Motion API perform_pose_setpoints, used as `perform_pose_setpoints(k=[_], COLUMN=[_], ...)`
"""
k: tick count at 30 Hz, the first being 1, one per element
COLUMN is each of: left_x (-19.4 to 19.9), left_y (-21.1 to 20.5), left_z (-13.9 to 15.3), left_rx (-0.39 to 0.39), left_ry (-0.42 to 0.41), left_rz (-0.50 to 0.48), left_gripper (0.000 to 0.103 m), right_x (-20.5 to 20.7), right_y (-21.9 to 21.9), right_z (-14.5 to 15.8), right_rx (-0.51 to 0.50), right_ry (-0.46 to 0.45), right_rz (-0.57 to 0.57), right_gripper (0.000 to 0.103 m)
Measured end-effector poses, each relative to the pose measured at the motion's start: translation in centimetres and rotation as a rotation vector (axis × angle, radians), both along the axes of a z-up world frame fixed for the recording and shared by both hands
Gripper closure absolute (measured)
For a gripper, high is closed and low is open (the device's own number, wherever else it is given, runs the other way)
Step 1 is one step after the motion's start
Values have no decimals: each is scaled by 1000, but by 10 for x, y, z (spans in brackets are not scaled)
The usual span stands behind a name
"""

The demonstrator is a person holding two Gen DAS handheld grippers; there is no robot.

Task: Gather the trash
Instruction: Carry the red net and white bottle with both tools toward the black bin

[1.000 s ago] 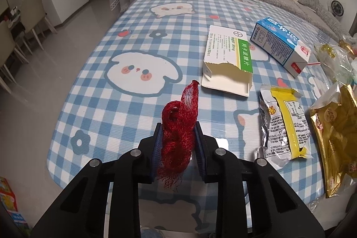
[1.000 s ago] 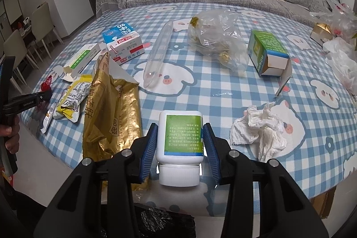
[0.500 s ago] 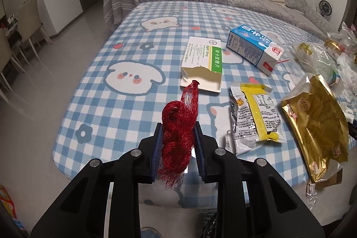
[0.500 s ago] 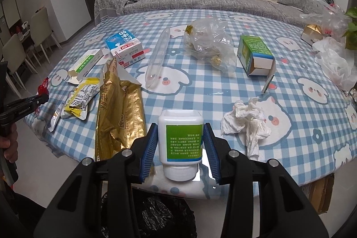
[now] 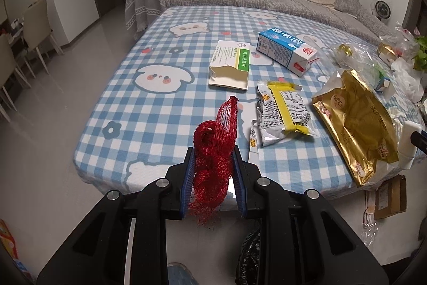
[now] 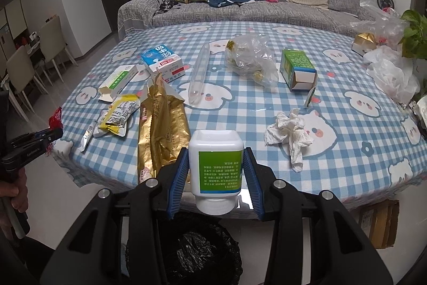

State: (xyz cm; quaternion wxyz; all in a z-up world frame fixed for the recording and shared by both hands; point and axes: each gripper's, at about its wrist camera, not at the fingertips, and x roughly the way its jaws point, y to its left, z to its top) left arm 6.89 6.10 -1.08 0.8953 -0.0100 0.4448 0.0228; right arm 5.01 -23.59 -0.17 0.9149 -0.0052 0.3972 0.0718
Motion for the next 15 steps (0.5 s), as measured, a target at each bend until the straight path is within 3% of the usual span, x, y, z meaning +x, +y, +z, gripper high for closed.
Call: perform_pose_setpoints(k=[15], left_x=[-92], left_y=[-5], left_z=[2], left_rx=[-61], left_ry=[-41], left_rz=[10], left_gripper=[77], right_x=[-74], right_y=[21], right_z=[14], right_rx=[20], right_ry=[-50], right_rz=[17], right_gripper=[63])
